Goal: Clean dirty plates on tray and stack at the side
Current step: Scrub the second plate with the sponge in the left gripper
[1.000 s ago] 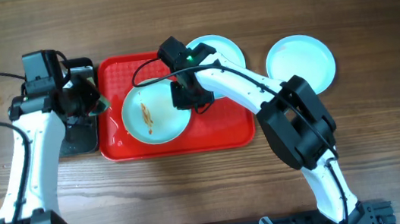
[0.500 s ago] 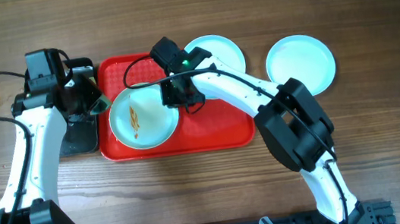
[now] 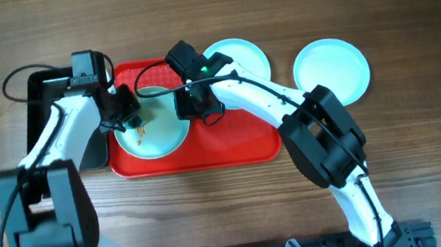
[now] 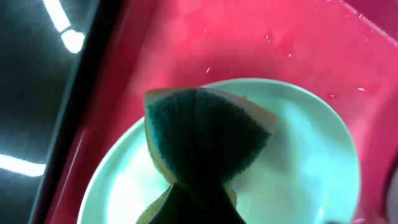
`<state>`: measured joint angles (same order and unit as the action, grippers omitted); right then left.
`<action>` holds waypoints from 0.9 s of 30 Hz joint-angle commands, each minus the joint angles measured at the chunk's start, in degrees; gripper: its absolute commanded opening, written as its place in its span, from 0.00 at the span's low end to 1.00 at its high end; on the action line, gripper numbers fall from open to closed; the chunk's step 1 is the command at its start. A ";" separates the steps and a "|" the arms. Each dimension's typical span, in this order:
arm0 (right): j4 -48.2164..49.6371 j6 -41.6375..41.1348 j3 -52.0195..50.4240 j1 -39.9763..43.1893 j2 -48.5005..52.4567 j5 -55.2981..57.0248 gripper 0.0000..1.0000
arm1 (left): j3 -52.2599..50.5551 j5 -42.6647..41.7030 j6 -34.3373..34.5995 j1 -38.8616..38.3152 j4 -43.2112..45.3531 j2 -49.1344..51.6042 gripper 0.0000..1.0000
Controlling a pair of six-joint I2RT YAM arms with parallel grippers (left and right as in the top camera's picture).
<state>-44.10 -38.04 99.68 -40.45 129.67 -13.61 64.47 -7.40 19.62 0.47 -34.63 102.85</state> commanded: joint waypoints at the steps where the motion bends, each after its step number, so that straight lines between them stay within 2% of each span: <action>1: 0.02 0.55 -0.44 0.17 2.14 -0.68 0.04 | 0.04 -0.31 -7.28 0.00 3.34 5.75 0.04; 4: -0.02 0.81 -0.44 0.17 2.14 -0.70 0.04 | 0.04 -3.85 -7.56 0.00 3.39 8.72 0.04; 8: 0.20 0.83 -0.44 0.17 2.14 -0.68 0.04 | 0.07 -17.03 -17.00 -0.04 -8.41 8.81 0.04; 11: 0.44 1.29 -0.44 0.17 2.14 -1.11 0.04 | 0.07 -19.37 -27.32 -0.04 -16.72 8.81 0.04; 13: 0.55 1.92 -0.44 0.17 2.14 -1.75 0.04 | 0.07 -18.47 -28.48 0.07 -16.63 8.81 0.04; 15: 0.52 1.95 -0.44 0.17 2.14 -1.75 0.04 | 0.07 -12.79 -21.16 0.04 -12.61 8.81 0.04; 17: 0.55 1.92 -0.44 0.17 2.14 -1.73 0.04 | 0.07 4.87 -4.94 0.04 -11.80 8.81 0.04; 18: 0.55 1.90 -0.44 0.17 2.14 -1.75 0.04 | 0.07 16.48 6.58 0.04 -13.84 8.81 0.04; 19: 0.55 1.92 -0.44 0.17 2.14 -1.75 0.04 | 0.07 20.74 10.95 0.00 -15.02 8.81 0.04; 21: 0.48 1.90 -0.44 0.17 2.14 -1.75 0.04 | 0.07 23.06 13.05 0.00 -14.97 8.81 0.04; 27: 0.35 1.90 -0.44 0.17 2.14 -1.75 0.04 | 0.07 23.37 15.41 -0.59 -7.21 8.81 0.04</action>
<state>-43.00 -35.94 99.59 -41.06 130.28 -16.51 67.09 3.05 30.24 -1.23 -44.73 107.61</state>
